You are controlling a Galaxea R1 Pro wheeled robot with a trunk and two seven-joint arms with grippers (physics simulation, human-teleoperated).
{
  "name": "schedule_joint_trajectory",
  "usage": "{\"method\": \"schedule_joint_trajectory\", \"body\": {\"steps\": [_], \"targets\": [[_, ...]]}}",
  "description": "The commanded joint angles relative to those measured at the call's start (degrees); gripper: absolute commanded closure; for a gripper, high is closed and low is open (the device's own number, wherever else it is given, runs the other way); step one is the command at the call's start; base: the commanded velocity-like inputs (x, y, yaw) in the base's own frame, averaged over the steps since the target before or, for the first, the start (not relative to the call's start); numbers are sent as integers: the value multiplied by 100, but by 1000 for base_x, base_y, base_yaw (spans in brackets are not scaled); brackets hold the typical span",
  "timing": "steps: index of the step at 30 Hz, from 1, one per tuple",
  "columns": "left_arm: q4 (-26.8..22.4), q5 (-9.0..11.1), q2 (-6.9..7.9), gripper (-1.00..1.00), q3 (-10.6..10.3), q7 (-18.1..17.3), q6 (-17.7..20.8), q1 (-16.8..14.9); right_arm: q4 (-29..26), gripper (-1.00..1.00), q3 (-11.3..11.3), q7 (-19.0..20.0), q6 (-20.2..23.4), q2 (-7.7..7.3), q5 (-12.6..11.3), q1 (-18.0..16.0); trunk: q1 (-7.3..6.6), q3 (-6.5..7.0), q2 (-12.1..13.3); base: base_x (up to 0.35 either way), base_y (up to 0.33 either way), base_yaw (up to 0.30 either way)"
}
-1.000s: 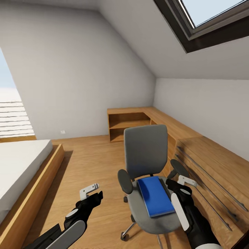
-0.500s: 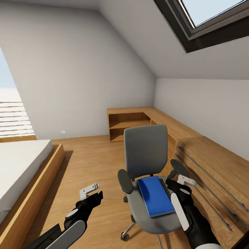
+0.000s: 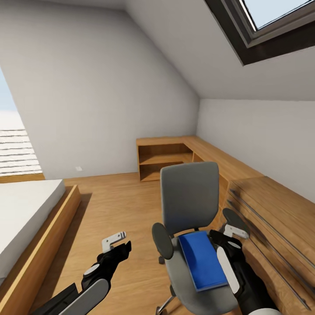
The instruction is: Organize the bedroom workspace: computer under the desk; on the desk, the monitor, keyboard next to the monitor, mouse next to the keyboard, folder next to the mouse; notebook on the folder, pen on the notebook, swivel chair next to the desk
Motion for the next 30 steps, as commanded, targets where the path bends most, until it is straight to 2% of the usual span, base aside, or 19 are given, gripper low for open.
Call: {"method": "schedule_joint_trajectory", "body": {"steps": [1, 4, 5, 6, 9, 16, 19, 21, 22, 27, 30], "targets": [[-15, 2, 5, -100, -5, 33, 33, -8, 43, -100, -10, 28, 15, 0, -43, -4, 0, -7, -4, 16, 1, 0], [-53, 2, 7, -100, 93, 35, 31, -8, 278, -100, -33, 431, -29, -60, -32, -6, 0, -7, -4, 10, 0, 0], [-61, 4, 7, -100, 184, 34, 33, -8, 349, -100, -39, 622, -79, -120, -33, -6, 0, -7, -4, 4, 0, 0], [-70, 11, 6, -100, 348, 30, 38, -8, 460, -100, -44, 970, -194, -251, -41, -6, 22, -24, -44, 2, 0, 0], [-74, 8, 6, -100, 445, 28, 43, -8, 661, -100, -48, 1343, -387, -389, -38, -6, 88, -78, -164, 0, 0, 0], [-76, 7, 0, -100, 467, 28, 51, -8, 1221, -100, -50, 1712, -858, -607, -39, -116, 242, -204, -445, 0, 0, 0], [-65, 10, -1, -100, 487, 28, 74, -8, 1804, -100, -50, 1987, -1015, -698, -38, -421, 308, -258, -565, 0, 0, 0], [-60, 10, -1, -100, 502, 28, 86, -8, 3134, -100, -50, 2470, -1225, -826, -29, -1211, 352, -294, -646, 0, 0, 0], [-59, 9, -1, -100, 504, 28, 87, -8, 3551, -100, -48, 2555, -1331, -848, -27, -1479, 374, -312, -686, 0, 0, 0], [-59, 15, -1, -100, 517, 26, 99, -8, 4564, -100, -42, 2689, -1603, -884, -23, -2302, 484, -401, -886, 0, 0, 0], [-61, 112, 4, -100, 554, 3, 176, -8, 4750, -100, -43, 2770, -1642, -891, -47, -2481, 549, -455, -1007, 0, 0, 0]]}}
